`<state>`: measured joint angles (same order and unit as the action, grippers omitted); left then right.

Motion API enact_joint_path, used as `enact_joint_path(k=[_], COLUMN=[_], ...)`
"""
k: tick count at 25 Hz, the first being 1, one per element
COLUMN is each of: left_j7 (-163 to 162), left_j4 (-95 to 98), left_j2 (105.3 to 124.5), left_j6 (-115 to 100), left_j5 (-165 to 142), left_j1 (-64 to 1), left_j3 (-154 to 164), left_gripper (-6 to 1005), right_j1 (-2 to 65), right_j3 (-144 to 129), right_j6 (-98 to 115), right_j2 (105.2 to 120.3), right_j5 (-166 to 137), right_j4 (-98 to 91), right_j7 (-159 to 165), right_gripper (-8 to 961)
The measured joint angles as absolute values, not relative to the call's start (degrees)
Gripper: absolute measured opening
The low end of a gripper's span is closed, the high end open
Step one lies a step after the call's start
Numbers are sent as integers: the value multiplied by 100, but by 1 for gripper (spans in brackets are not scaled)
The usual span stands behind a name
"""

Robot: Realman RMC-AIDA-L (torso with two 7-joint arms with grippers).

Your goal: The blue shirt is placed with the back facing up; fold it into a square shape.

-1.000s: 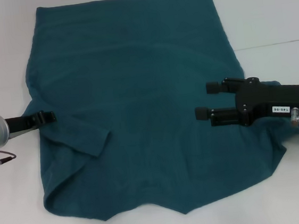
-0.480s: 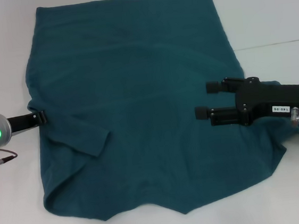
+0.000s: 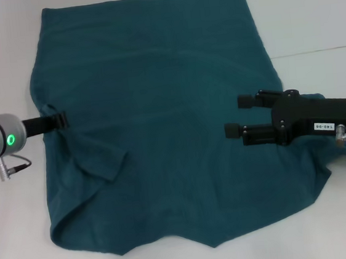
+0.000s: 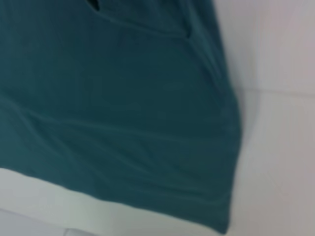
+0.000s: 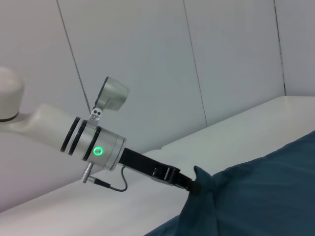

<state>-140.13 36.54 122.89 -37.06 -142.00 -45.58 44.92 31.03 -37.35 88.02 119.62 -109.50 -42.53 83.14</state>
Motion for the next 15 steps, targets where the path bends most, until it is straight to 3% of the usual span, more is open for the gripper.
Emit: enact_joint_path(k=[15], left_j7=[-14031], left_j4=[3628], left_j2=[12397], left_j6=[-3699], left_j5=[-14045], left_j1=[-4932], left_j3=[4691], left_gripper=[49], right_j1=[3098], right_j3=[-3736], right_j6=[8807], right_j2=[11963], right_j5=[-10932], right_j4=[-4219], right_j7=[8266], right_gripper=[913])
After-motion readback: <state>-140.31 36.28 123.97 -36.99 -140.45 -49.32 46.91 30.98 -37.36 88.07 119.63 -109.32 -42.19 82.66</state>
